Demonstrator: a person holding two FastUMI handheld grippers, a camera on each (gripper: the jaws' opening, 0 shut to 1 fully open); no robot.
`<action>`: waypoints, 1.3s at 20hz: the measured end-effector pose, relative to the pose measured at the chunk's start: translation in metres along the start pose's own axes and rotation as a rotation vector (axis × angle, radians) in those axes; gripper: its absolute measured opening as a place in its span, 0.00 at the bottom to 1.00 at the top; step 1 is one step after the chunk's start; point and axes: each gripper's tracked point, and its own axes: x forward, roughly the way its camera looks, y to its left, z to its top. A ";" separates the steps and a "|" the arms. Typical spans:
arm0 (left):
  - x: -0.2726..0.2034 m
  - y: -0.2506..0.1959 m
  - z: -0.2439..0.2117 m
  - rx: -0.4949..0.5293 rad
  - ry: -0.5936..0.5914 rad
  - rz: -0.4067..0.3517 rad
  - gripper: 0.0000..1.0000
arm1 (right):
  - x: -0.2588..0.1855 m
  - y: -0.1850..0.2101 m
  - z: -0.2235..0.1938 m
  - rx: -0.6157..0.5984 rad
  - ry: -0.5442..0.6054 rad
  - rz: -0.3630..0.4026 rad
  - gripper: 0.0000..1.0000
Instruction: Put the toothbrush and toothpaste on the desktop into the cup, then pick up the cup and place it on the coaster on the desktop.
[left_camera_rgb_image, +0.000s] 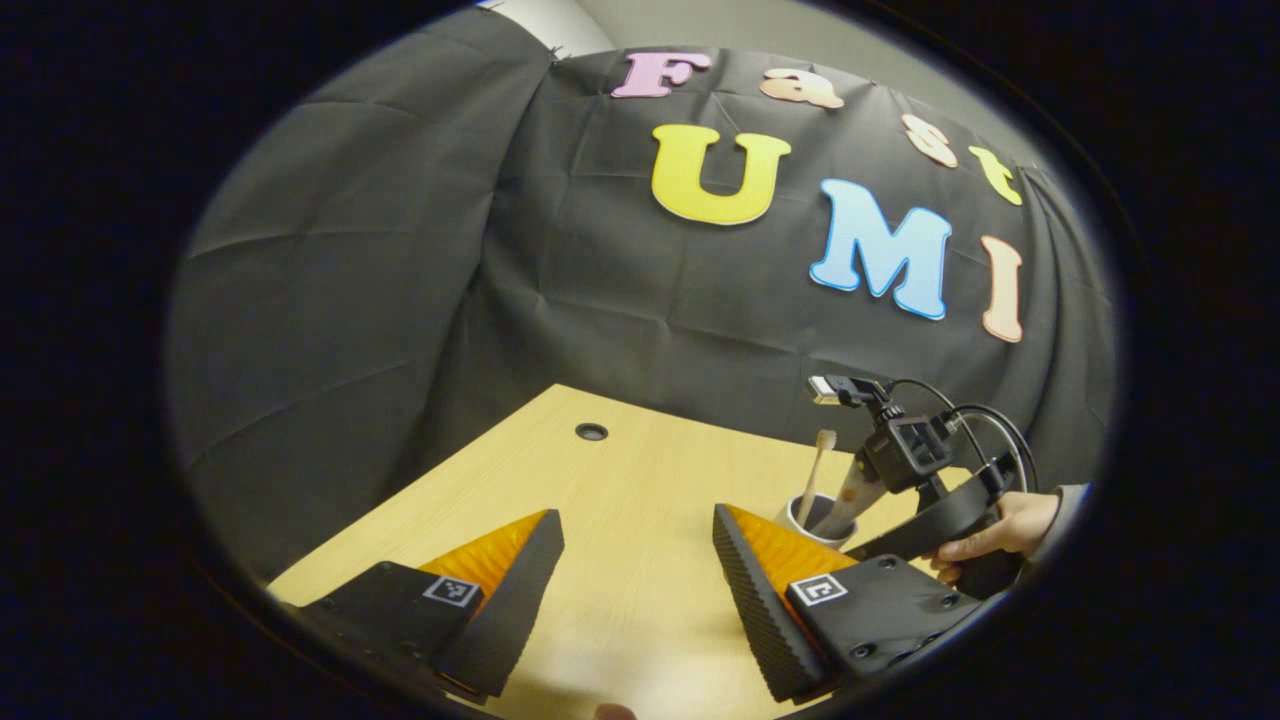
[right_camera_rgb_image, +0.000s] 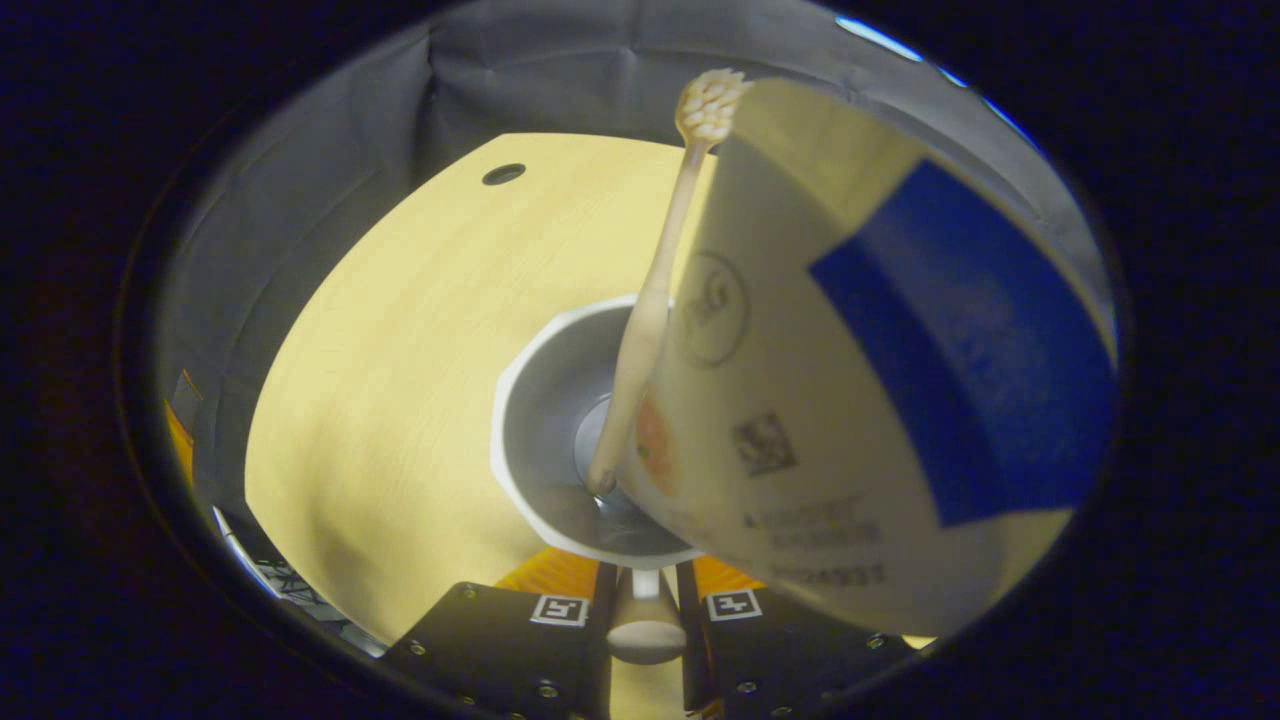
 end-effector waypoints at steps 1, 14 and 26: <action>0.000 0.002 0.000 -0.004 0.000 0.004 0.96 | 0.001 0.000 0.000 -0.005 0.006 -0.001 0.28; -0.004 -0.013 0.003 0.014 -0.009 -0.025 0.96 | -0.012 -0.003 0.003 -0.035 -0.026 -0.011 0.34; -0.014 -0.082 0.029 0.096 -0.056 -0.132 0.96 | -0.108 -0.037 -0.008 0.121 -0.269 0.003 0.83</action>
